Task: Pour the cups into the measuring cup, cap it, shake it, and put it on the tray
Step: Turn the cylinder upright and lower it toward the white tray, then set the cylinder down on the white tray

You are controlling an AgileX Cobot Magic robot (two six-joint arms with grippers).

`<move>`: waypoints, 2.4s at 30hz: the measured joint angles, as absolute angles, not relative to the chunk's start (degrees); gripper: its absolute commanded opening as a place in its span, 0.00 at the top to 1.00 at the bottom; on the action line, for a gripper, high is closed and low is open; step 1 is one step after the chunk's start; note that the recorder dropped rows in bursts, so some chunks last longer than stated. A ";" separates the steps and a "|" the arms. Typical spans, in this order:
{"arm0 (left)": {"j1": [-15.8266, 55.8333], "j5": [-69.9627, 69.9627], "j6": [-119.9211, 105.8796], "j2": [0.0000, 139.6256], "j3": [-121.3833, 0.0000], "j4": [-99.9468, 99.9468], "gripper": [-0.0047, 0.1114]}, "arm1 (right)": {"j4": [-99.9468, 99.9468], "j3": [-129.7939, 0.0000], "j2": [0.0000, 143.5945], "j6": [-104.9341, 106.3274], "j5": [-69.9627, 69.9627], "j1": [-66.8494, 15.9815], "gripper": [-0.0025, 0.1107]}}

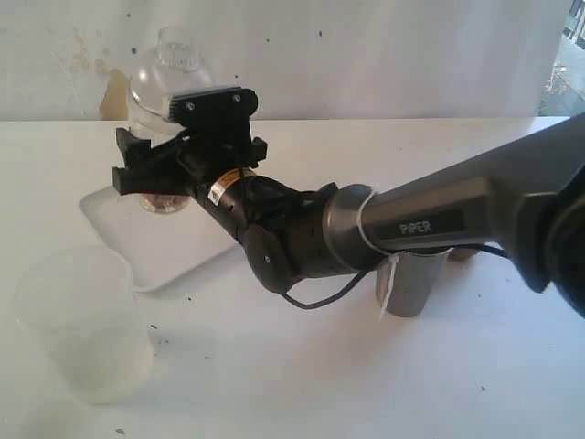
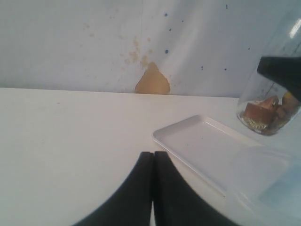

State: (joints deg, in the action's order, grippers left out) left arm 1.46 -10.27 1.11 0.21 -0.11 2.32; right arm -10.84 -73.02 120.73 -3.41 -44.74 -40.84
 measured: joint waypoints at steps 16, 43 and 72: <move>1.46 -10.27 1.11 0.21 -0.11 2.32 0.95 | -10.84 -73.02 125.44 -0.63 -44.50 -40.25 0.98; 1.46 -10.27 1.11 0.21 -0.11 2.32 0.95 | -10.84 -73.02 126.28 2.40 -42.21 -40.25 0.98; 1.46 -10.27 1.11 0.21 -0.11 2.32 0.95 | -10.49 -73.49 129.04 9.60 -49.82 -40.25 0.13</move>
